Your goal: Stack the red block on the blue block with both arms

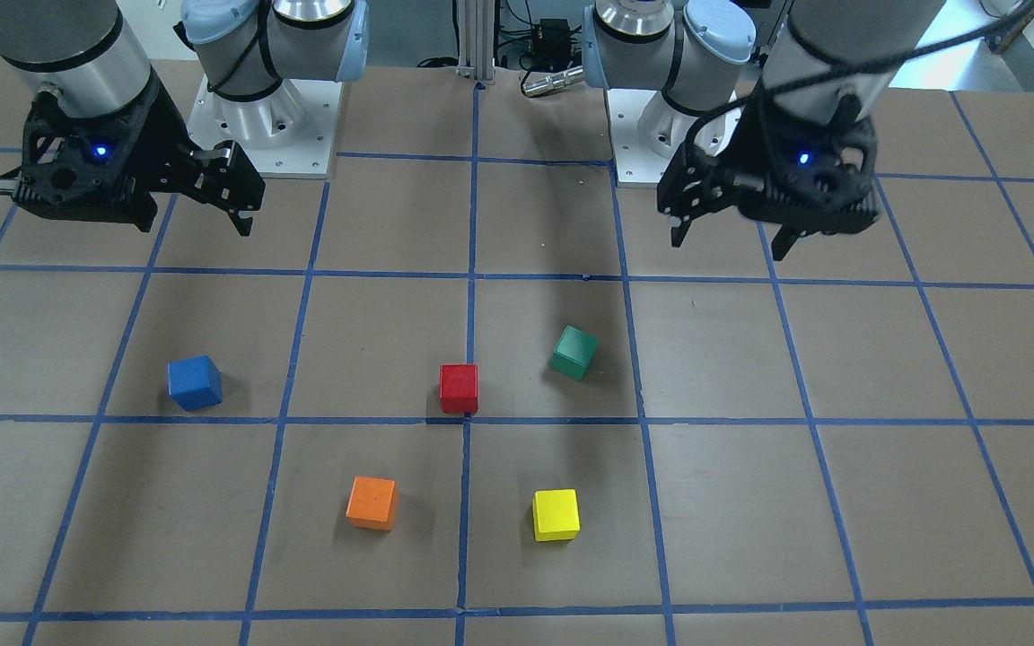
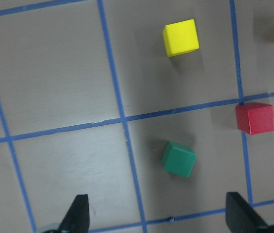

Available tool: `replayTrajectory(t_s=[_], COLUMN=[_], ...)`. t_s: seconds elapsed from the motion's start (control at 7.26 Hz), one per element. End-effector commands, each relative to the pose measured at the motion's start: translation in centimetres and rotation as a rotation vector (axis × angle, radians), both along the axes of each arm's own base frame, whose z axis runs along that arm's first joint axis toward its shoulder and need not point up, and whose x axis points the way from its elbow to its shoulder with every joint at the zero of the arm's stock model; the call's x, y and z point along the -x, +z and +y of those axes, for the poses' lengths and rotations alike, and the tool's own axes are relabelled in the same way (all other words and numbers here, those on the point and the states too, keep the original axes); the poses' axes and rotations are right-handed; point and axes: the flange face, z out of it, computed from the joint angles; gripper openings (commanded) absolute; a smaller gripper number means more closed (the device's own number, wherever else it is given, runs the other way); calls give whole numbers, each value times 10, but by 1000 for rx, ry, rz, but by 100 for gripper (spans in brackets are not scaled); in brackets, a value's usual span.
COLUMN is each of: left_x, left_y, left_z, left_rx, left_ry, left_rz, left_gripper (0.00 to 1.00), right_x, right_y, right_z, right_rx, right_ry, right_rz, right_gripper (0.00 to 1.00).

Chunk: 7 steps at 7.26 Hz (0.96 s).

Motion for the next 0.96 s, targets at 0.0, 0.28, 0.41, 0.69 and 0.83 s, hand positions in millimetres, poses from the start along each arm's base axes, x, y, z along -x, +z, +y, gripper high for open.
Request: replayTrajectory(t_s=[0.0, 0.28, 0.41, 0.69, 0.83], left_x=[-12, -3, -2, 0, 0], left_y=[10, -6, -6, -4, -5], left_z=[13, 4, 4, 8, 9], left_rx=[11, -17, -14, -11, -12], left_ry=[18, 21, 18, 14, 13], left_rz=[-2, 9, 4, 9, 12], left_gripper=[100, 100, 100, 100, 100], right_x=[1, 1, 1, 2, 3], right_y=[4, 6, 2, -1, 1], right_z=[0, -1, 0, -2, -1], right_rx=[10, 17, 8, 7, 9], right_ry=[-1, -13, -13, -2, -8], right_rz=[4, 5, 7, 3, 9], right_gripper=[100, 100, 100, 100, 100])
